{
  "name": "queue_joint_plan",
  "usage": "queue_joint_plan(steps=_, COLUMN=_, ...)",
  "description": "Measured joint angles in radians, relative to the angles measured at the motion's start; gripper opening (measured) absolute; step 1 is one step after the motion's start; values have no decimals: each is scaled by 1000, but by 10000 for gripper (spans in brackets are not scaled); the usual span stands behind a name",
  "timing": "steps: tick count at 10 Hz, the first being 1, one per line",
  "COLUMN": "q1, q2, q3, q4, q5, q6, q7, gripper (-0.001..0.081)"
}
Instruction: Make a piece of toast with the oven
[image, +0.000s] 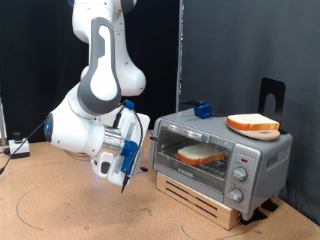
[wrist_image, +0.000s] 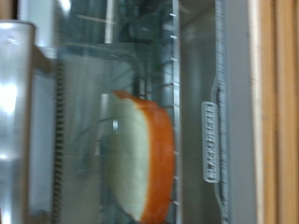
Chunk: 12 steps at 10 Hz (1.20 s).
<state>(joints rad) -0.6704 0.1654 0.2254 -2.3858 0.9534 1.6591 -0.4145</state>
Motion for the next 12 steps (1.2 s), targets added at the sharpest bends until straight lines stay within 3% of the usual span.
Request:
queue_joint_plan(steps=4, q1=1, q2=138, q3=16, q4=198, q5=-4, q6=-160, q7=-26, gripper=807)
queue_joint_plan(steps=5, q1=6, q2=175, q3=24, q4=252, q5=-24, q6=-181, q7=-4, gripper=807)
queue_joint_plan(steps=6, q1=18, q2=202, q3=27, q4=291, q5=-24, q6=-144, q7=20, gripper=807)
queue_joint_plan(steps=8, q1=32, q2=211, q3=26, q4=304, q5=-24, q6=-121, q7=30, gripper=807)
queue_joint_plan(steps=9, q1=31, q2=217, q3=29, q4=307, q5=31, q6=-117, q7=-20, gripper=807)
queue_joint_plan(steps=12, q1=35, q2=319, q3=59, q4=414, q5=91, q6=-149, q7=-111, gripper=807)
